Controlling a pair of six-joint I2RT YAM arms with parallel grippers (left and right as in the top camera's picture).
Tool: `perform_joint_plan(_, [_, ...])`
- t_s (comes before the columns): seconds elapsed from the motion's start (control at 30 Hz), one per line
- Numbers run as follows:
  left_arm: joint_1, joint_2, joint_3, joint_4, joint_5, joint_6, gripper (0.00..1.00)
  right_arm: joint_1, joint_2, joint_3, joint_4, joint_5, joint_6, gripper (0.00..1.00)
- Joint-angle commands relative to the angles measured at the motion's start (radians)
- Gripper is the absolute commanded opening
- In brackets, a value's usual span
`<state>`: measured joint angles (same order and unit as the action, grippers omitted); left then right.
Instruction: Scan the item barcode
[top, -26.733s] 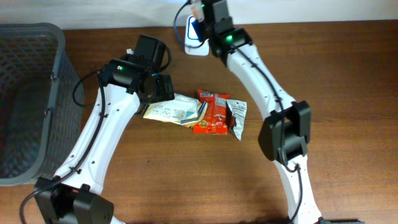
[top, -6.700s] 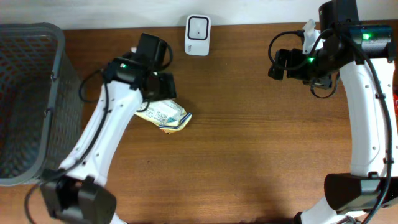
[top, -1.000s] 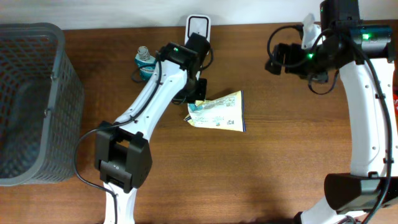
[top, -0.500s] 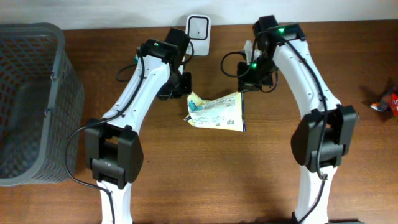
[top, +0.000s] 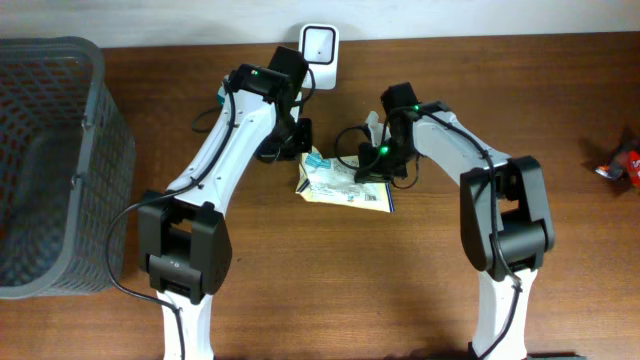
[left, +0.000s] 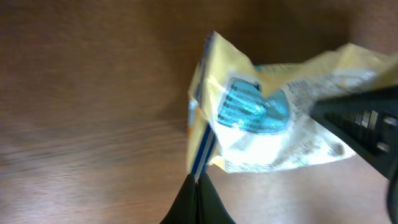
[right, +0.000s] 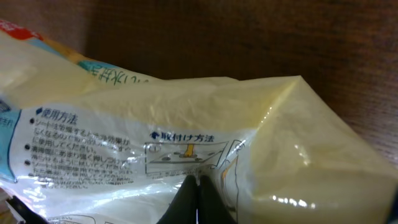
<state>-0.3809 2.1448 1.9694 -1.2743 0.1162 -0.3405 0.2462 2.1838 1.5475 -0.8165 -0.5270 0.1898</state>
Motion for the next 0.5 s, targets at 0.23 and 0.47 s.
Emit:
perform_joint_plan(0.23, [-0.019, -0.013, -0.113, 0.135, 0.185, 0.018, 0.00, -0.006, 0.022, -0.064, 0.032, 0.068, 0.014, 0.04])
perform_joint_plan(0.47, [-0.024, -0.013, -0.347, 0.481, 0.146, 0.019, 0.00, -0.006, 0.022, -0.064, 0.028, 0.068, 0.013, 0.04])
